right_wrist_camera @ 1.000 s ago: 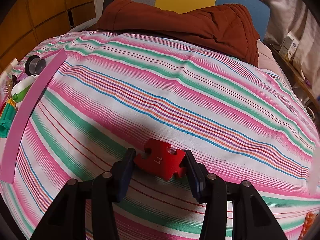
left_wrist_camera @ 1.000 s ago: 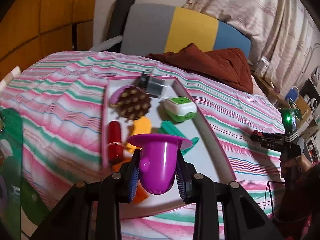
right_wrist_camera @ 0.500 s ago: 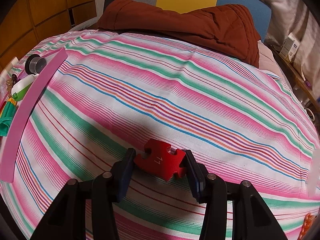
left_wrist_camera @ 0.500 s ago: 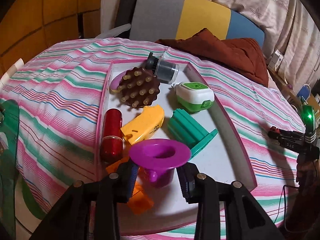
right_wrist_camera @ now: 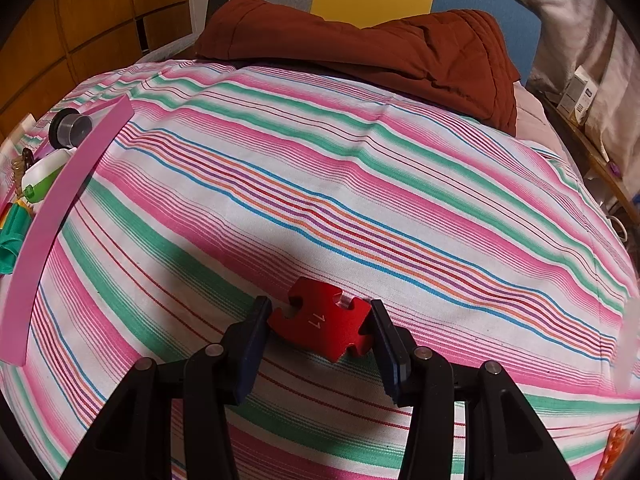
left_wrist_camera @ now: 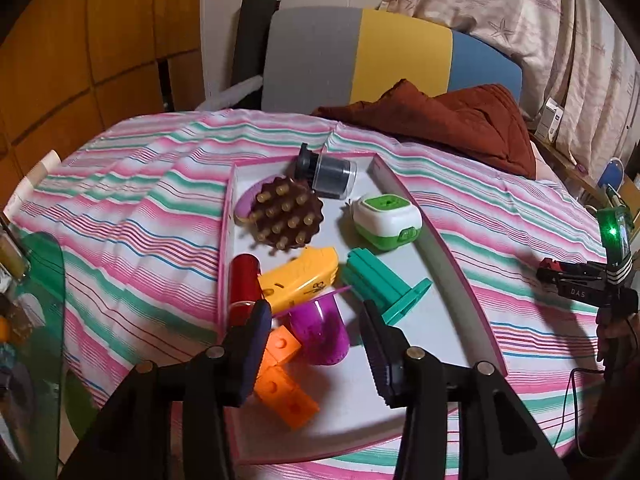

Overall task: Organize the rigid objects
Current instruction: 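Carry the purple cup into the tray and open the left tool, then carry the red block into the tray and open the right tool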

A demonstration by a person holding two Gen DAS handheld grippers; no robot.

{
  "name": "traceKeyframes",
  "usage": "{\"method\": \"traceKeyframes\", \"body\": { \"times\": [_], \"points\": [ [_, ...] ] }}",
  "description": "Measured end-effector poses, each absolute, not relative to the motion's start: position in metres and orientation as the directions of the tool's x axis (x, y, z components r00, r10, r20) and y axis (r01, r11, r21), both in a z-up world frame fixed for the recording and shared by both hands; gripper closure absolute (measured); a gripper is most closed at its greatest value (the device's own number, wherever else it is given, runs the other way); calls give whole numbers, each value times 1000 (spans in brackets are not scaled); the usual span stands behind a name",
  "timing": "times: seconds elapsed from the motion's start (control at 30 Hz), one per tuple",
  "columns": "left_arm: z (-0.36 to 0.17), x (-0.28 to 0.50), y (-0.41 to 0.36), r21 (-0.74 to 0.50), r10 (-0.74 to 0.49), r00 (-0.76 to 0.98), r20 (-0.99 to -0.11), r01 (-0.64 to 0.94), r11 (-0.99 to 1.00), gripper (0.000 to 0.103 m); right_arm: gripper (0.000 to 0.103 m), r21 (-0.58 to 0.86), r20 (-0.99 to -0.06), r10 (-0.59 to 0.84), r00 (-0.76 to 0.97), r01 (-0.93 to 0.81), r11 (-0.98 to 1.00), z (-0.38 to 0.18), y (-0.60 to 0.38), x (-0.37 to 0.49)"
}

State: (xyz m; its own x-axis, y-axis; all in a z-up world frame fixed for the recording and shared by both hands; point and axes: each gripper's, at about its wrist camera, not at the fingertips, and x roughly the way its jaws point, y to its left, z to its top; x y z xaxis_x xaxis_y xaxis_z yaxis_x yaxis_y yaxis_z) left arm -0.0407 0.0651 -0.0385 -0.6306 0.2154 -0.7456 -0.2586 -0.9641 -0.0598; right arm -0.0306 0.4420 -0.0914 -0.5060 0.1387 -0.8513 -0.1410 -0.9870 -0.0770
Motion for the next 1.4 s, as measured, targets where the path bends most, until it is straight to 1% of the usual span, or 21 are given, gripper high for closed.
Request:
{"method": "traceKeyframes", "body": {
  "times": [0.17,0.23,0.27,0.3,0.63,0.8,0.87,0.97,1.13,1.3,1.4],
  "points": [
    [-32,-35,61,-63,225,-641,-734,-266,-962,56,54,-82,-850,134,-509,-124,-989,-92,441,-31],
    [-31,-34,60,-63,229,-643,-731,-271,-960,44,54,-75,-853,133,-505,-133,-988,-92,441,-31],
    [-31,-34,59,-63,230,-643,-730,-271,-960,31,54,-74,-854,135,-503,-138,-988,-92,441,-31],
    [-31,-33,57,-68,233,-646,-727,-270,-960,26,54,-73,-856,137,-499,-146,-987,-91,441,-31],
    [-25,-27,47,-73,238,-667,-706,-266,-961,26,54,-60,-885,162,-437,-237,-970,-85,430,-20],
    [-22,-24,42,-81,247,-679,-692,-267,-960,26,54,-53,-873,161,-460,-238,-970,-78,414,-11],
    [-22,-24,41,-86,252,-676,-692,-270,-959,26,54,-20,-861,134,-491,-231,-973,-71,405,-8],
    [-21,-25,39,-88,249,-680,-690,-264,-961,26,54,39,-828,71,-556,-184,-982,-53,384,-5],
    [-22,-24,34,-102,250,-680,-690,-250,-963,26,54,86,-770,-47,-636,-31,-996,-27,328,-2],
    [-20,-25,24,-117,240,-687,-686,-222,-968,26,54,116,-737,-175,-653,133,-984,-12,262,1],
    [-17,-26,16,-122,226,-696,-681,-196,-973,26,54,121,-742,-240,-626,227,-966,-14,224,1]
  ]
}}
